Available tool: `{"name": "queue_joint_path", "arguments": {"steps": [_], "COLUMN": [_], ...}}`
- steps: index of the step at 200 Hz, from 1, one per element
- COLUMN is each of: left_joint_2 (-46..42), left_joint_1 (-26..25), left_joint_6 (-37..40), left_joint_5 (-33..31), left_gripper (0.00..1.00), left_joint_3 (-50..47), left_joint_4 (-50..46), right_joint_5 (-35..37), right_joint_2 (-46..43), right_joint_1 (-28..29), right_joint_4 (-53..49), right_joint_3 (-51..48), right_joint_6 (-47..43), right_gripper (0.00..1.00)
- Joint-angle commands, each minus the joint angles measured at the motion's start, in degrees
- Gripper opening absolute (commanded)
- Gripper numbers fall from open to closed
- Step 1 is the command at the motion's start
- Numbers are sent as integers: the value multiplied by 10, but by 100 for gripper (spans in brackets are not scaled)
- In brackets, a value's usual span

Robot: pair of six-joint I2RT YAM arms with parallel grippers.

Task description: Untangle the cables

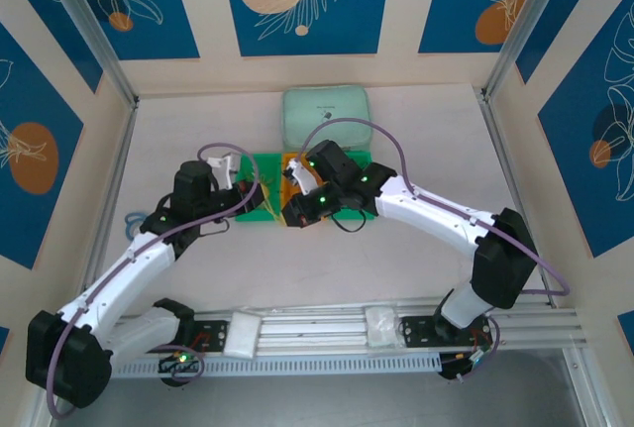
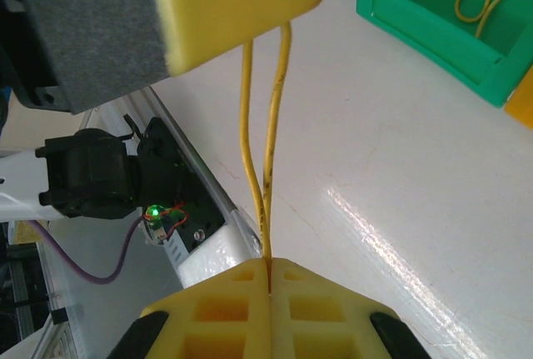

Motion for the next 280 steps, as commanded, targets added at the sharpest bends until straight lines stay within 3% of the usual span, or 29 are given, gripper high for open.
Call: {"name": "queue_joint_path", "arguments": {"steps": [1,59,155,242,280], "left_joint_2": [5,76,285,423,453], "left_joint_1": [5,10,18,19,19], "left_joint_6": [80,154,245,262,254], "left_joint_5": [-74,-111,-155,-180,-148], "left_gripper": [0,0,0,0,1], "left_joint_3": [39,106,217,281,284], "left_joint_4": [-94,-145,-88,-106,-108], "right_joint_5": [-20,-15,-15,-26,-32], "right_joint_2": [-36,-119,-176,-186,-175], "right_joint_1": [-22,-85,-118,-133,-134], "right_joint_4": [-10,-1,-1,2,4], "right_joint_3": [-5,-78,-133,-151,-147], "right_joint_6": [11,22,19,16,17], "right_gripper": [8,8,8,8,8]}}
